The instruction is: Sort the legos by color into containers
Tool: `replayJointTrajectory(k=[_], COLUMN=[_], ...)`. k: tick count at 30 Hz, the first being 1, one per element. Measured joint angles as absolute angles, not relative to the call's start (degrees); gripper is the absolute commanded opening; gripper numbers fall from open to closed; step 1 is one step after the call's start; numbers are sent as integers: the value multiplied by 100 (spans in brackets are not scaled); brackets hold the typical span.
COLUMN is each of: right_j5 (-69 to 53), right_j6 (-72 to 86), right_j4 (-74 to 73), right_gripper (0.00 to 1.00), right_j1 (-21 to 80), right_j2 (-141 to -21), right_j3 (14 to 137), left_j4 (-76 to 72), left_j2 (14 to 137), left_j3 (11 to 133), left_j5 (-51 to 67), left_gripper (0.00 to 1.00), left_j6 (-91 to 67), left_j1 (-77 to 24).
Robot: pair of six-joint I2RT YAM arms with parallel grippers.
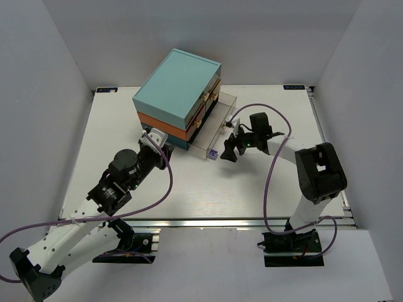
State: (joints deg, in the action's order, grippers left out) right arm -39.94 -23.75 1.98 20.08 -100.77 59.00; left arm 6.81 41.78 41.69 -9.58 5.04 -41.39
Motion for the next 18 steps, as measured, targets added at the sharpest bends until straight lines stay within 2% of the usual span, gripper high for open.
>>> replayJointTrajectory(k=[14, 18], right_j5=[-2532, -2169], right_j6=[-2926, -2936], right_j4=[217, 327], right_gripper=[89, 85], right_j1=[3022, 3227], right_j2=[-10208, -10394], right_j3=[5736, 5800], left_j4=[679, 679], left_j2=[4075, 4071], left_j3=[4169, 4169], left_j5=[-958, -958], left_gripper=[48, 48], left_j6=[513, 513], left_j1=[-4139, -4136])
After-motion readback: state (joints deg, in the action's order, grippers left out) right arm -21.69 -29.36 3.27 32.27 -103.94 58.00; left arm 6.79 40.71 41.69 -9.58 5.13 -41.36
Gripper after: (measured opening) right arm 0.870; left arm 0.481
